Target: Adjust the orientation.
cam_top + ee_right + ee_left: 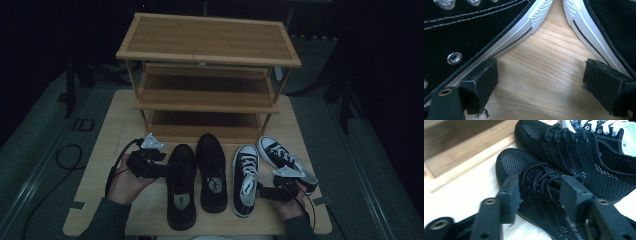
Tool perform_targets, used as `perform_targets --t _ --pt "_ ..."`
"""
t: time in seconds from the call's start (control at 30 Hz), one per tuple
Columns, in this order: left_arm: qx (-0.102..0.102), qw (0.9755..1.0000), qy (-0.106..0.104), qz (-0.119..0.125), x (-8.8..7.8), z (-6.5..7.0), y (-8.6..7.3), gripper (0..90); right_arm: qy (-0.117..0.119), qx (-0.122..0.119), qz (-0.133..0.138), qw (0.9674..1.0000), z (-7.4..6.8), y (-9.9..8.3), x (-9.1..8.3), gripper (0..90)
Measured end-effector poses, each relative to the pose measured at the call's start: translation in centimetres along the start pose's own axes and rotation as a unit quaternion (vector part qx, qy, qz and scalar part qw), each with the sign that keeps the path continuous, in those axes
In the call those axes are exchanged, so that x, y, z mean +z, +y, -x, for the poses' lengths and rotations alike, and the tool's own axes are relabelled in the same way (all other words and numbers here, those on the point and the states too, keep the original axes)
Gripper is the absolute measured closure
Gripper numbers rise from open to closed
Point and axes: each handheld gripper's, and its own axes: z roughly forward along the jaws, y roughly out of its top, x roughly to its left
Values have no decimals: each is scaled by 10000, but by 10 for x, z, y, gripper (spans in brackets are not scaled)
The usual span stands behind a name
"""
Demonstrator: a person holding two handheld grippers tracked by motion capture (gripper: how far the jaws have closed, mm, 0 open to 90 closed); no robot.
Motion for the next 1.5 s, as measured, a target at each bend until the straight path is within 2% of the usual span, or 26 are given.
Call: perform_targets --t 0.2,0.37,0.5,0.67,0.8,0.87,1.07,1.13,1.2,1.23,1.37,1.5 --pt "31 9999 -7 -102 -1 8 0 418 0 -4 1 10000 0 0 0 127" --pt "112 9996 -216 -153 -1 19 -1 422 0 -10 4 10000 0 0 0 127" --pt "122 9992 -301 -225 1 26 -3 442 0 -12 5 10000 0 0 0 127" --pt "179 9984 -123 -523 7 34 -8 476 1 -21 -4 10000 0 0 0 127" --pt "133 9976 0 -680 11 35 -11 499 2 -21 -3 10000 0 0 0 127" --pt "60 9977 -46 -677 11 33 -12 501 2 -21 -3 10000 0 0 0 127" --pt "59 9950 243 -970 15 30 -16 576 2 -22 -3 10000 0 0 0 127" --pt "-25 9947 192 -1009 19 29 -17 600 2 -22 -3 10000 0 0 0 127" --pt "-16 9944 194 -1036 22 29 -17 628 2 -22 -3 10000 0 0 0 127" --pt "-33 9933 191 -1138 28 29 -17 628 4 -24 -2 10000 0 0 0 127" --pt "-171 9922 53 -1230 40 27 -18 698 5 -25 -2 10000 0 0 0 127" --pt "-295 9925 -22 -1183 44 26 -19 767 9 -27 -1 10000 0 0 0 127"
